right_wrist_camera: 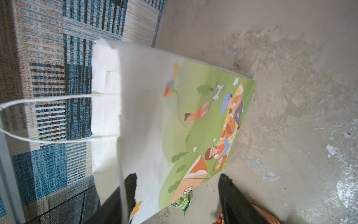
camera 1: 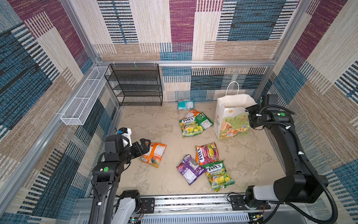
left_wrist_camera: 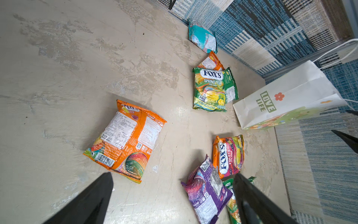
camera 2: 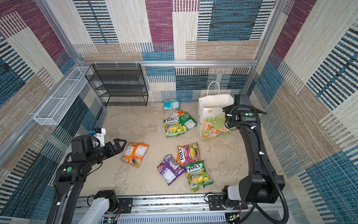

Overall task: Place the snacks into the paper bag
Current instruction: Rotate the paper bag at the middle-right of the table.

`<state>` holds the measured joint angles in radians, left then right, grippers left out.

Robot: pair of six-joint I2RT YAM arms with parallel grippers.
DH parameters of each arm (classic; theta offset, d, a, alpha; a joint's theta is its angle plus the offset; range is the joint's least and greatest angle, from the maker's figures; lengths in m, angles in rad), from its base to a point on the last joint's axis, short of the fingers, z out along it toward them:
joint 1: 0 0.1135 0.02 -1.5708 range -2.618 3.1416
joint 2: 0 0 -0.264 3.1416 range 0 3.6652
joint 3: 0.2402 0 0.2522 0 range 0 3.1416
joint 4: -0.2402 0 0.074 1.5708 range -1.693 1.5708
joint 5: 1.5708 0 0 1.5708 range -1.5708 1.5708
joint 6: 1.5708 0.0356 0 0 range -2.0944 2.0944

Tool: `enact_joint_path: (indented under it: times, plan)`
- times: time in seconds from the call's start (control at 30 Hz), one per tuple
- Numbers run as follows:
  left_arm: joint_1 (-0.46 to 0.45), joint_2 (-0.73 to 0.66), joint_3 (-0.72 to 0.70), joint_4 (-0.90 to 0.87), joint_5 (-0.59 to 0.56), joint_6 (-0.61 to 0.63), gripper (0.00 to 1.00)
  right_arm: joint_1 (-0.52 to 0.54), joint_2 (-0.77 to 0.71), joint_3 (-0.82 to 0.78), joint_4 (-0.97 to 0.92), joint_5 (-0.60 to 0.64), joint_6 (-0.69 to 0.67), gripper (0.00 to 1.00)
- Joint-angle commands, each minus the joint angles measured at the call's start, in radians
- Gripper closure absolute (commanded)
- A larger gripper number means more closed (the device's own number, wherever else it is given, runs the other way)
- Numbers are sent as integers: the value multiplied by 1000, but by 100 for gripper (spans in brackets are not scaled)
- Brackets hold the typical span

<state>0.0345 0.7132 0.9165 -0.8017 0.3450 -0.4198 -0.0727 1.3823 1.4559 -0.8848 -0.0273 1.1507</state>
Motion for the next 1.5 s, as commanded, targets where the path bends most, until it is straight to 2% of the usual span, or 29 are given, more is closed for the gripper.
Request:
enact_joint_path:
  times: [0.0, 0.13, 0.27, 0.37, 0.43, 0.6, 0.7, 0.83, 0.93, 1.03, 1.2, 1.3, 1.47]
  plan:
    - [0, -1, -10, 32, -15, 12, 0, -5, -2, -24, 68, -6, 17, 39]
    - [0, 2, -17, 35, -19, 3, 1, -9, -13, -19, 98, -17, -6, 43]
    - [1, 3, -20, 35, -40, 3, 1, -10, -93, -35, 117, 11, -2, 48]
    - [0, 4, -25, 40, -47, -2, 2, -14, -127, -37, 143, 30, -31, 59]
    - [1, 4, -30, 44, -47, -7, 2, -25, -119, -20, 126, 28, -47, 62]
    - [1, -4, -34, 42, -48, -10, 3, -34, -112, -5, 125, 10, -116, 82]
    - [0, 2, -26, 30, -44, -17, 3, -35, -113, -9, 171, -38, -200, 85]
    - [1, 24, -10, 11, -29, -29, 3, -39, -91, -20, 298, -172, -374, 94]
    - [1, 47, 3, -5, -45, -33, 4, -39, -43, 34, 309, -245, -422, 100]
    - [1, 61, 12, -9, -47, -38, 4, -39, -5, 96, 326, -363, -452, 100]
    - [1, 65, 7, 1, -63, -64, 4, -40, 36, 138, 326, -465, -495, 99]
    - [0, 68, 5, 15, -54, -82, 5, -42, 63, 116, 326, -488, -530, 95]
    - [1, 77, 1, 31, -64, -86, 6, -101, 116, 25, 345, -578, -549, 95]
